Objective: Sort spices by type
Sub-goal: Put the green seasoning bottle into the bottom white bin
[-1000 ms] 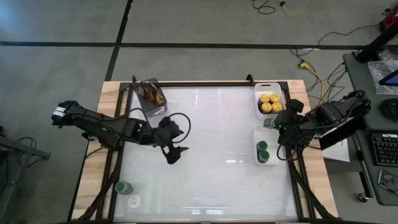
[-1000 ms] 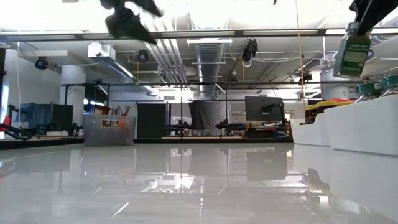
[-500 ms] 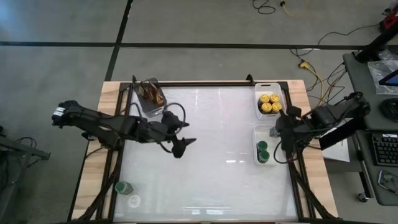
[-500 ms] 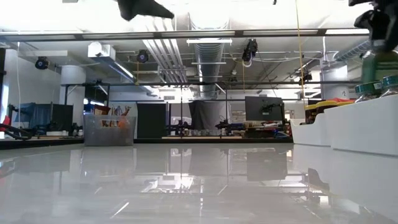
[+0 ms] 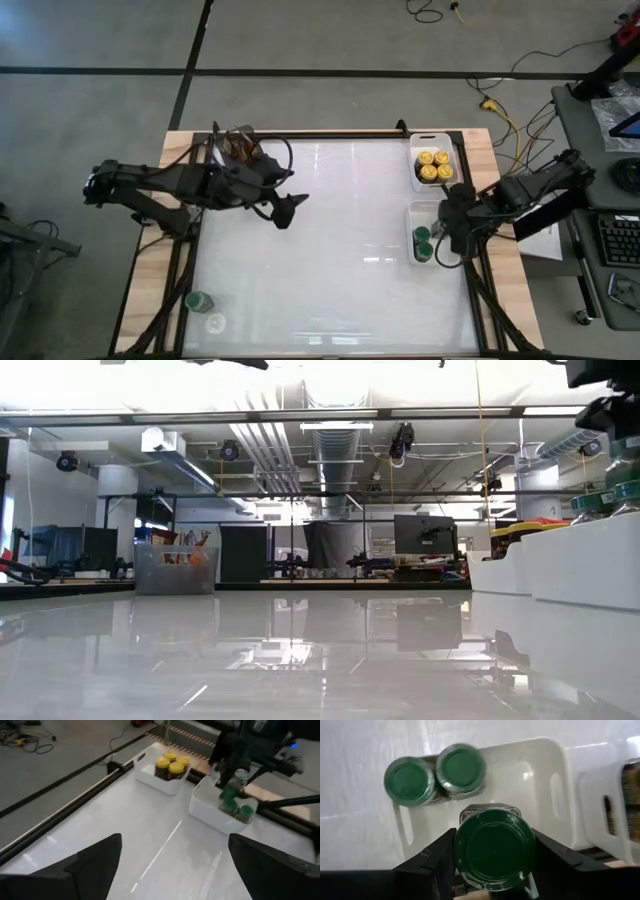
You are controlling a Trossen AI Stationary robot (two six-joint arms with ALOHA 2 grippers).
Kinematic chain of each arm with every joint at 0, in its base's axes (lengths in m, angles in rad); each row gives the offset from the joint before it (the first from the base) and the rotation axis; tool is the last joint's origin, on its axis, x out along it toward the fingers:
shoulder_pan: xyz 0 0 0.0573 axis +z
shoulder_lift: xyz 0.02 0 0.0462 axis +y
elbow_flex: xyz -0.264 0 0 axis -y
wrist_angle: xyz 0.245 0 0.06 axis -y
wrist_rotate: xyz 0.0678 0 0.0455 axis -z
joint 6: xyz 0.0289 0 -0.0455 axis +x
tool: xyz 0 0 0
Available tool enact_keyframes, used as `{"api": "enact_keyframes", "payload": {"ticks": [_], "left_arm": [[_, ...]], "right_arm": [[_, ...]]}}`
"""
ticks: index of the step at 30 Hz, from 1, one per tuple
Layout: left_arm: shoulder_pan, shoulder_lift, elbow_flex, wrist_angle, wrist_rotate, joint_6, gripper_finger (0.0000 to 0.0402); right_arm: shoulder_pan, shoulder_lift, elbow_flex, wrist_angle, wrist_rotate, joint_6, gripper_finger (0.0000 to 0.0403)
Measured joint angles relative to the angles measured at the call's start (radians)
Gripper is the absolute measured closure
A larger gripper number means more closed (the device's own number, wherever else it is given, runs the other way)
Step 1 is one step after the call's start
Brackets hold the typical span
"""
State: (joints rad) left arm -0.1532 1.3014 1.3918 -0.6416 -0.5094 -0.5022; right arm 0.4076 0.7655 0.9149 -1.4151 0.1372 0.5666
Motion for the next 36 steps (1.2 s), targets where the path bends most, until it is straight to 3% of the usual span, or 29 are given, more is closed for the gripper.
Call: {"api": "enact_keyframes", "payload": {"ticks": [10,22,36], "left_arm": [[0.0,0.002,-0.024,-0.015,-0.005,-0.022,0.0051],[-0.004,0.001,-0.012,-0.059,0.013,-0.039,0.0051],[-0.002,0.002,-0.012,-0.056,0.001,-0.061,0.0051]], "right_arm": [[0.045,0.0,-0.09,0.122,-0.069,0.022,0.0206],[0.227,0.009,-0.168,0.203,-0.033,0.149,0.0206],[0.261,0.069,-0.197,0.256,-0.006,0.155,0.0206]]}}
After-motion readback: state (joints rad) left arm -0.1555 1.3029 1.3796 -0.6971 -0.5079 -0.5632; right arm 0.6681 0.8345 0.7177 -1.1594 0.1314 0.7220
